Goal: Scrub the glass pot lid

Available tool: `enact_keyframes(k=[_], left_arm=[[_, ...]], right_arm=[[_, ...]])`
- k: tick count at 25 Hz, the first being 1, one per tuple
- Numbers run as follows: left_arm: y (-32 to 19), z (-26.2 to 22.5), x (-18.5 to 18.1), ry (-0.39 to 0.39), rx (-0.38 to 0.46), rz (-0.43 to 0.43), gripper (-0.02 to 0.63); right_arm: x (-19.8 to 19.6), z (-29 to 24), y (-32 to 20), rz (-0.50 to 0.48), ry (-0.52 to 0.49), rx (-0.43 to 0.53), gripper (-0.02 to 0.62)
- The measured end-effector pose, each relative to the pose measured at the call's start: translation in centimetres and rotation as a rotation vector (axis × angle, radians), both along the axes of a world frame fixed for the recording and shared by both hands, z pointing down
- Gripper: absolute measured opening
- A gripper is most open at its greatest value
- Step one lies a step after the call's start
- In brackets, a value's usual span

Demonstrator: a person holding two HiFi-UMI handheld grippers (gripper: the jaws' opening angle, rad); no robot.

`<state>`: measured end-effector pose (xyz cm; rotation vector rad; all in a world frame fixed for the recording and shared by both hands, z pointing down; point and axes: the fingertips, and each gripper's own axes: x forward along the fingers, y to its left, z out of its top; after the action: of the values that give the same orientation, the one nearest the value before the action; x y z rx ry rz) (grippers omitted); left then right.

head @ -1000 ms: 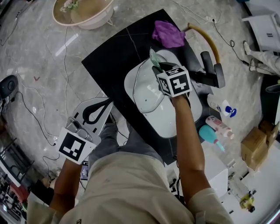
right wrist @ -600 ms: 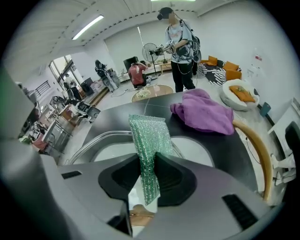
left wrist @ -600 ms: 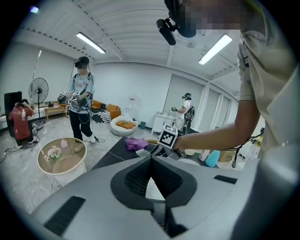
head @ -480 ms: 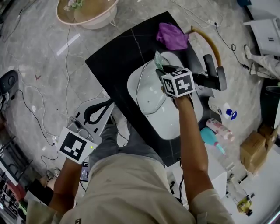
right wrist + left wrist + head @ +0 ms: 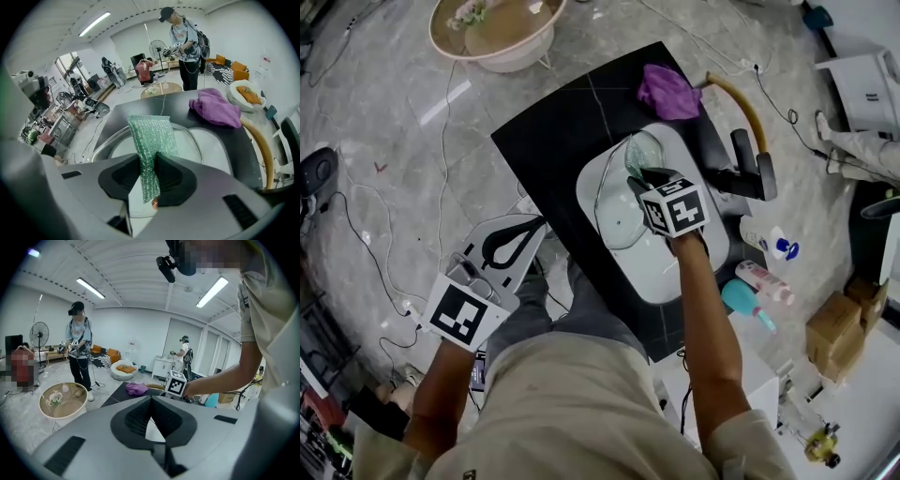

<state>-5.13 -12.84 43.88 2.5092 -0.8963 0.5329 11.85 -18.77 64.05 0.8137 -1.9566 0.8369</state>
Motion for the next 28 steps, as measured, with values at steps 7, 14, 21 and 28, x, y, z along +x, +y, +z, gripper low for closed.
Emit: enact_keyframes(k=[7,14,21,28], left_arm=[[1.2,-1.7,-1.7,0.028,0.020,-0.013,0.014],[2.5,-4.2,-3.1,0.044,0.076,-0.016,0.014],[4.8,-6.9,-5.0,0.037,0.130,-0.002,0.014],[6.8,-10.2,-7.9,0.020,0.205,0.012,0.014]], right_arm=[[-1.8,-0.3,4.7,0.003,-0.002,-0.040,0.094],[-3.3,-0.5,9.5,0.004,-0.025,-0.081,0.094],[-3.7,-0.9,13.6,0.043,-0.019,-0.094,0.094],[-2.6,-5.0,14.8,0.141,0.030,0.020,0.084]])
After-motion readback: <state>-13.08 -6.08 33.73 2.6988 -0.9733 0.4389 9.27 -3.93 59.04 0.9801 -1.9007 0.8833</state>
